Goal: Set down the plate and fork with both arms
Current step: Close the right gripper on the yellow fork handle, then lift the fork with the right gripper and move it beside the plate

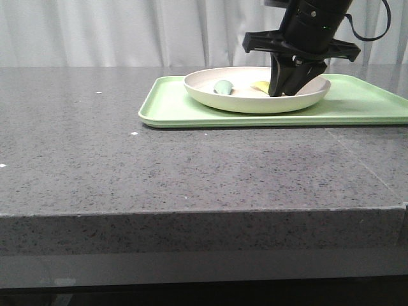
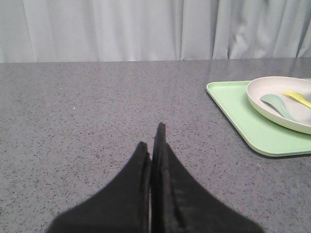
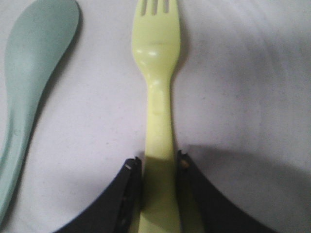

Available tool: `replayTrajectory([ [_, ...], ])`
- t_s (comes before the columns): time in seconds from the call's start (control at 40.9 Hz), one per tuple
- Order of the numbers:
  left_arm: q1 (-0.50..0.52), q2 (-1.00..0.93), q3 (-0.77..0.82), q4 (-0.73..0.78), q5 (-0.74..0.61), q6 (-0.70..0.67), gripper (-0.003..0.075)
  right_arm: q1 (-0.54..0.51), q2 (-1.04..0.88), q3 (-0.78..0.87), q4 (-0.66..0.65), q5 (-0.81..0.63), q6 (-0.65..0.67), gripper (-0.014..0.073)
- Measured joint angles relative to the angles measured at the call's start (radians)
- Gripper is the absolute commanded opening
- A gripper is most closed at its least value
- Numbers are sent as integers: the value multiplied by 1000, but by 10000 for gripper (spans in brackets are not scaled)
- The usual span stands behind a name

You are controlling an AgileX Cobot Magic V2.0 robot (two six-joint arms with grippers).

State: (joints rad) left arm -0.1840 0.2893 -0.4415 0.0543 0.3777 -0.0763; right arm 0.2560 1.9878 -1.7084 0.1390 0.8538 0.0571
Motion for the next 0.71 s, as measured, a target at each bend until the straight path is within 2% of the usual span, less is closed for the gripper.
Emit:
replayTrajectory([
  [0.391, 0, 0, 0, 0, 0, 0, -18, -18, -60, -110, 0, 57, 0, 44],
  [0.709, 0, 0, 0, 0, 0, 0, -18, -132, -77, -172, 0, 141, 0, 44],
])
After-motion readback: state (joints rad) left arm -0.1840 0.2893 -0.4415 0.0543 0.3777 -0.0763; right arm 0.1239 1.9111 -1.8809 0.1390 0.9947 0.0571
